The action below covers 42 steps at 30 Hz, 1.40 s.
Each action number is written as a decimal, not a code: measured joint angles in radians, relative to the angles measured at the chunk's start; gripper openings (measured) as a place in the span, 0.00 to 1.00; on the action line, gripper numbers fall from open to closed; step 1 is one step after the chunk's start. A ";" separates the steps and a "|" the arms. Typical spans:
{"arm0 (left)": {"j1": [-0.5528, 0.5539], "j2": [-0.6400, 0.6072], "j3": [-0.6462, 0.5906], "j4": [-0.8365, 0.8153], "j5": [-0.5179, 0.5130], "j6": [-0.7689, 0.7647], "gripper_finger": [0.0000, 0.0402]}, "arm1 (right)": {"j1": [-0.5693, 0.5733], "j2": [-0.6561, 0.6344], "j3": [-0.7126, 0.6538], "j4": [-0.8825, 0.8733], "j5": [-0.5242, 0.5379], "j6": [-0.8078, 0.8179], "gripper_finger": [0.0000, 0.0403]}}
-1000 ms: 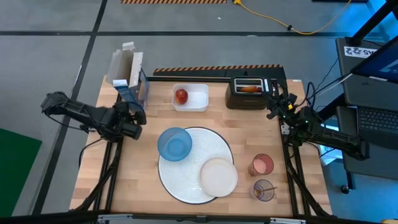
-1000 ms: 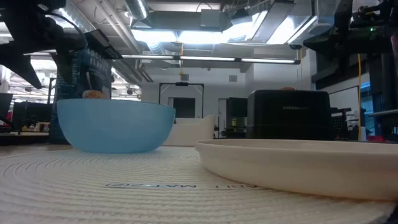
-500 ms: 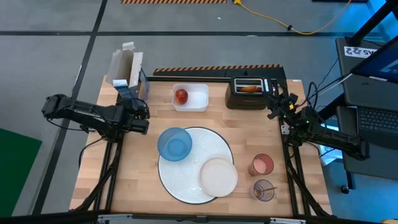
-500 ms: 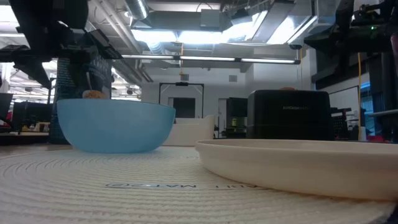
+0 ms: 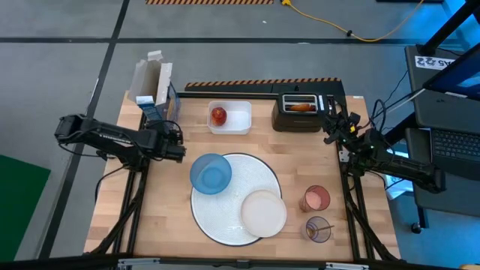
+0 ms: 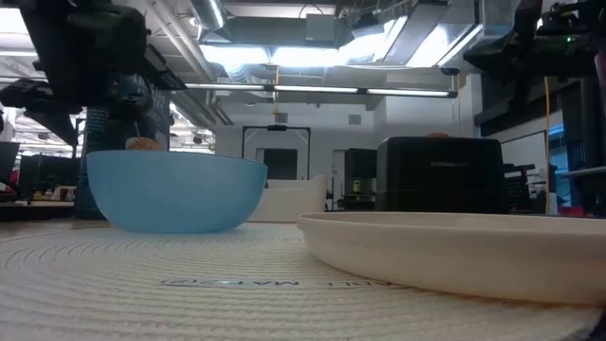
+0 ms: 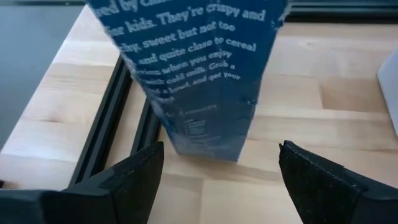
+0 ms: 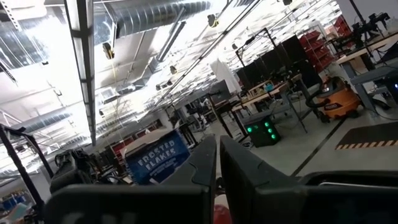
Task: Arrange a breakfast setting
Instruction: Pour the cereal from the cereal box into the blue bowl
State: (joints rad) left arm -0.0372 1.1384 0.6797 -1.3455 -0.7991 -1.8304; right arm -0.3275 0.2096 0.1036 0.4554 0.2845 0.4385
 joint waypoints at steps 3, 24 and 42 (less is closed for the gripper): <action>0.000 0.001 -0.015 0.011 -0.024 -0.009 0.74 | 0.000 0.000 0.000 0.004 -0.001 0.000 0.06; 0.062 0.000 -0.188 0.238 -0.218 0.028 0.73 | 0.000 0.000 0.000 0.023 -0.008 0.006 0.06; 0.061 0.000 -0.376 0.534 -0.405 0.028 0.73 | 0.000 0.000 0.000 0.071 -0.016 0.068 0.06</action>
State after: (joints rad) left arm 0.0238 1.1389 0.3034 -0.8118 -1.2046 -1.8025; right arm -0.3275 0.2096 0.1036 0.5266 0.2684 0.5064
